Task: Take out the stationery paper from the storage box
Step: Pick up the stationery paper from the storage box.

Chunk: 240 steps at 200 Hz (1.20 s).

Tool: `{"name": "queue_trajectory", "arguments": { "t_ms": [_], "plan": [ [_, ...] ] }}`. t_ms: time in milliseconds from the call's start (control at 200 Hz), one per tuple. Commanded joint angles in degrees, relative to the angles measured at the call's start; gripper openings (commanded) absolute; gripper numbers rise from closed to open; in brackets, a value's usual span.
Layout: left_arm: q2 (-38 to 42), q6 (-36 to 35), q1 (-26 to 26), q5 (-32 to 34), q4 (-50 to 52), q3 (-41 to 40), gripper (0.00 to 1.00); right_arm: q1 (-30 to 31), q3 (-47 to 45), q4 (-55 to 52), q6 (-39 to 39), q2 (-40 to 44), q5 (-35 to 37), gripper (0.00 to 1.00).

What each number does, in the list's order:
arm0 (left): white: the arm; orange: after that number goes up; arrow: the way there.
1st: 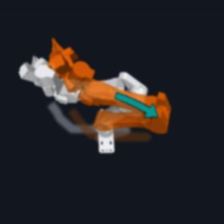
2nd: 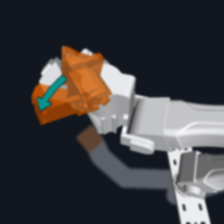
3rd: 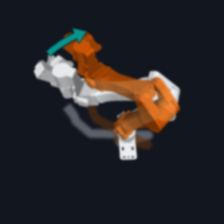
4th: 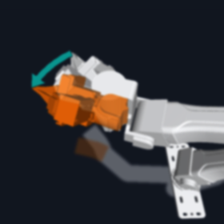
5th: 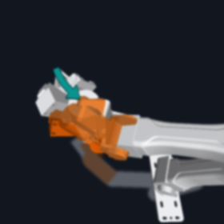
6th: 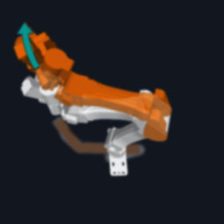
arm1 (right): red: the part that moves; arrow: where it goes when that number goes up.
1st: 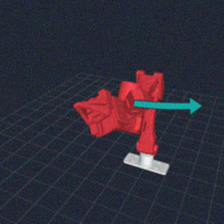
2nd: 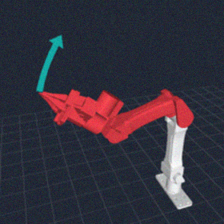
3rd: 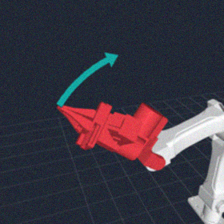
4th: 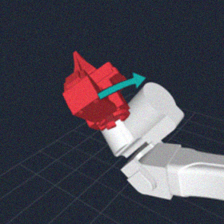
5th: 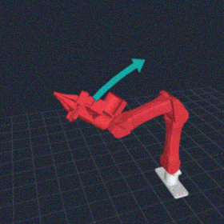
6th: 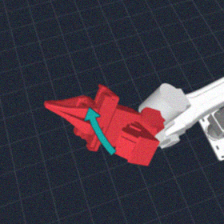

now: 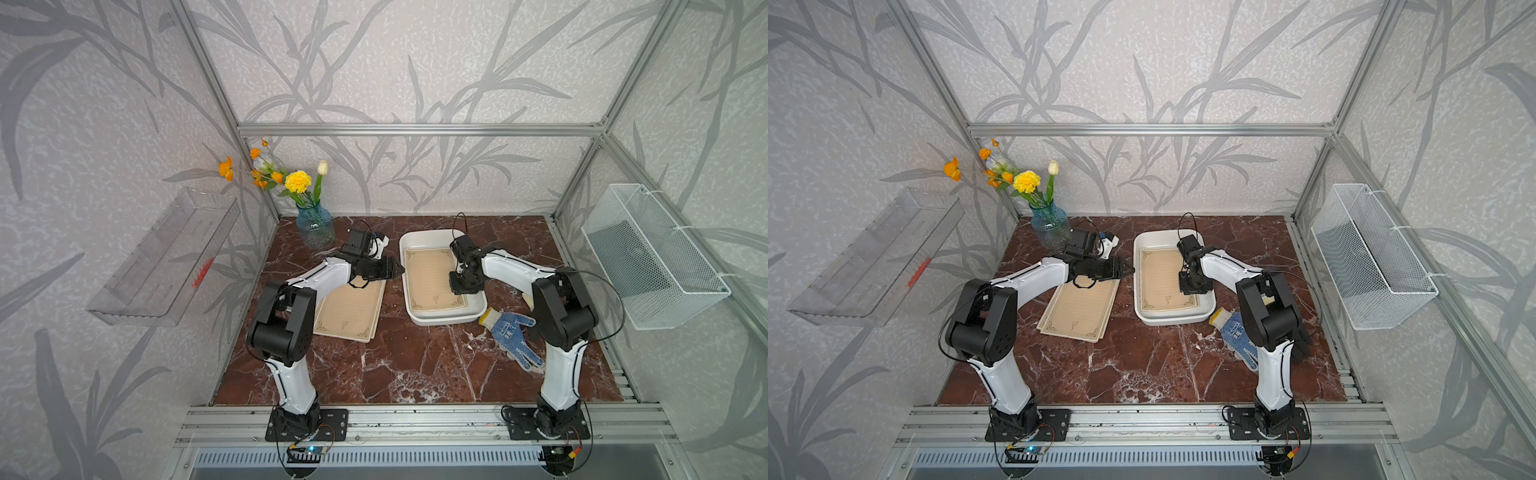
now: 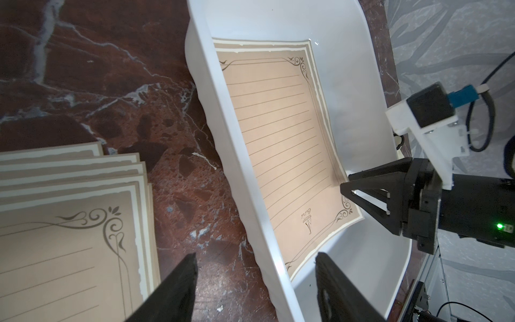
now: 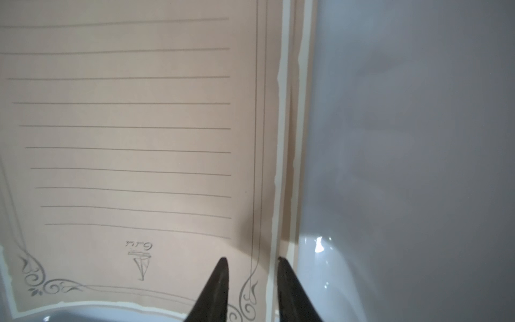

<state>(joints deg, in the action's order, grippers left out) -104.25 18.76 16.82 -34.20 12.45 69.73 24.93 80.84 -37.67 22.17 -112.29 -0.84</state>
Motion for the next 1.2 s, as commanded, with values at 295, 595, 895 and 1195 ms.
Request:
{"name": "queue_trajectory", "arguments": {
  "t_ms": [295, 595, 895, 1195],
  "plan": [
    [-0.6, 0.8, 0.3, -0.7, 0.8, 1.4, 0.67, -0.9, -1.3, 5.9, 3.3, 5.1, -8.4, 0.29],
    [-0.6, 1.2, 0.2, -0.6, 0.9, 1.5, 0.67, -2.9, -4.1, 7.1, 7.5, 4.7, -9.6, 0.29],
    [-1.0, 1.6, 0.3, -1.1, 0.8, 1.6, 0.67, -4.0, -7.8, 8.6, 10.1, 4.2, -8.7, 0.29],
    [-1.5, 1.9, 0.3, -1.6, 0.8, 1.7, 0.67, -4.7, -9.9, 12.1, 12.5, 3.6, -11.0, 0.28]
  ]
}}
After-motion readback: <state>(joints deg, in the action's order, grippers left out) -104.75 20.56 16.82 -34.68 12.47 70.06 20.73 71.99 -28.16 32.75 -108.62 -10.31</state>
